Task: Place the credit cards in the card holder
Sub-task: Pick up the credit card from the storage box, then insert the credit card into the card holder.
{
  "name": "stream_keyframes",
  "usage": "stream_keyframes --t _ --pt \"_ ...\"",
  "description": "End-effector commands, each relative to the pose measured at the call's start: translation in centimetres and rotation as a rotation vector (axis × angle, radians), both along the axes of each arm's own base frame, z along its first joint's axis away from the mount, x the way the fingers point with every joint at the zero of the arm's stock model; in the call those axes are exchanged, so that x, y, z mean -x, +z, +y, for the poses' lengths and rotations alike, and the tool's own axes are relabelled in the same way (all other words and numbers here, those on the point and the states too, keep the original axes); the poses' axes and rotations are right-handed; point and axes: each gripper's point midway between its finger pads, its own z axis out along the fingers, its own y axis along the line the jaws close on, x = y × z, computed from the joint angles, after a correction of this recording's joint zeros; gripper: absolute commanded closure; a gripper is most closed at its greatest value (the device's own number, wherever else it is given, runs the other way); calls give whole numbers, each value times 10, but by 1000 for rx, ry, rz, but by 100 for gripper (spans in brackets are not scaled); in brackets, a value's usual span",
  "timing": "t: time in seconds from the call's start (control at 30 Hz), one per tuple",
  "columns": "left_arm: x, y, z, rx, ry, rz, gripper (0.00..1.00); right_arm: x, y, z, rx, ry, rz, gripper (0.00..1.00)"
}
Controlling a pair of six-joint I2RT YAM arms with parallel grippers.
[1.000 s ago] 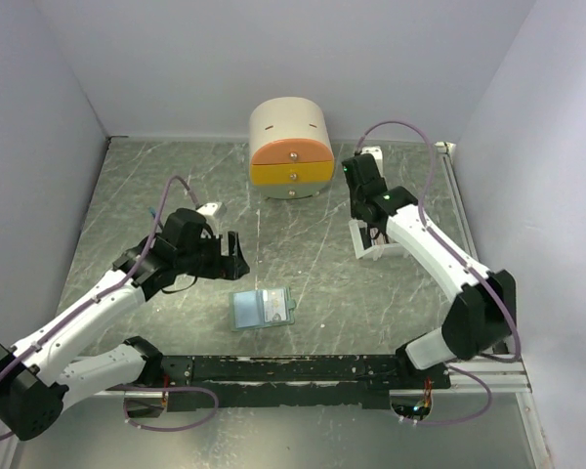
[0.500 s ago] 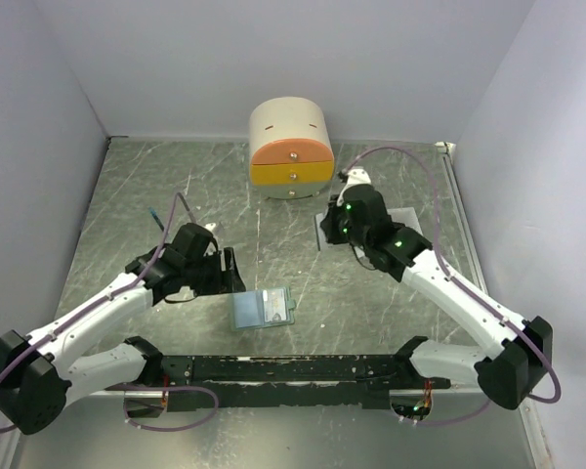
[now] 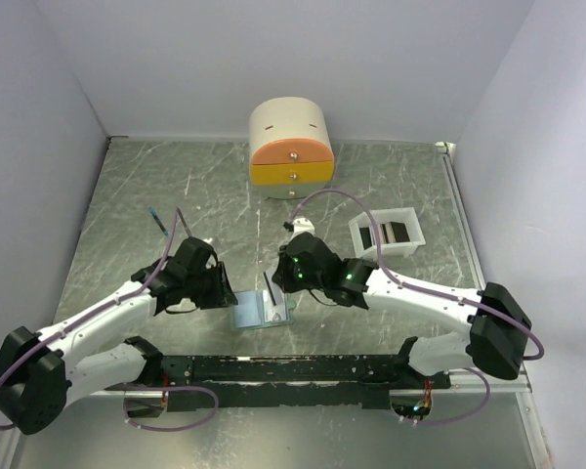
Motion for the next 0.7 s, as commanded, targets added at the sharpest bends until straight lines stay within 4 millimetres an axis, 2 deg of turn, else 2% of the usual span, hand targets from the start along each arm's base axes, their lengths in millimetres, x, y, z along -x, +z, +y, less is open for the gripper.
stream_keyframes --t 0.0,0.13,0.27,0.67 --pt "-2 -3 -12 84 9 -6 58 6 -4 19 -125 -33 48 100" --pt "4 -10 -18 136 -25 -13 61 9 -14 19 -165 -55 77 100" --pt "12 -21 -17 144 -43 8 73 15 -22 22 -216 -56 108 100" --pt "11 -35 -6 69 -13 33 79 13 -53 26 -189 -90 162 100"
